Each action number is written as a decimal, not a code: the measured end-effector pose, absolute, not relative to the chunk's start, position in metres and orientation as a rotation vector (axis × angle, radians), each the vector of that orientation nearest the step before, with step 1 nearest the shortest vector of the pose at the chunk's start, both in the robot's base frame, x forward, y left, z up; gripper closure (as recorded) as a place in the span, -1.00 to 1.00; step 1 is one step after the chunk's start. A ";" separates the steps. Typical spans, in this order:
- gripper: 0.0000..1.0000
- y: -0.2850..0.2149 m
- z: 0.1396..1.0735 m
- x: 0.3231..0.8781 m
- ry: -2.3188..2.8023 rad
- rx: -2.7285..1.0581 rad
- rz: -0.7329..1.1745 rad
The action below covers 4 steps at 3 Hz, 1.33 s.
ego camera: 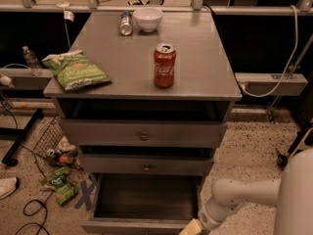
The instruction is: Close bottom drawer
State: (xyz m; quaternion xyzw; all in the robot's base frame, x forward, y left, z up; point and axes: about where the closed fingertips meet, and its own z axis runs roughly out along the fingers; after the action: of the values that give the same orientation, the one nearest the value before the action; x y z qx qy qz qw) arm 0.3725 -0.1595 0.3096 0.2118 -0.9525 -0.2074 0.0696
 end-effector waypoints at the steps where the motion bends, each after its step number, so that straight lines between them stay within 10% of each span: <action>1: -1.00 -0.162 0.292 0.367 -2.865 0.596 -0.609; 4: -1.00 -0.157 0.227 0.354 -2.849 0.497 -0.627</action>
Offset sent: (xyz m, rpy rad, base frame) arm -0.0147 -0.0061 -0.0666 -0.0266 0.0476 -0.0807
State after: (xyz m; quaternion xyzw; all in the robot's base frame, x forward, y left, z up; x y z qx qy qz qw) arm 0.3540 -0.1569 0.2268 0.1672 -0.9588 -0.2109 0.0910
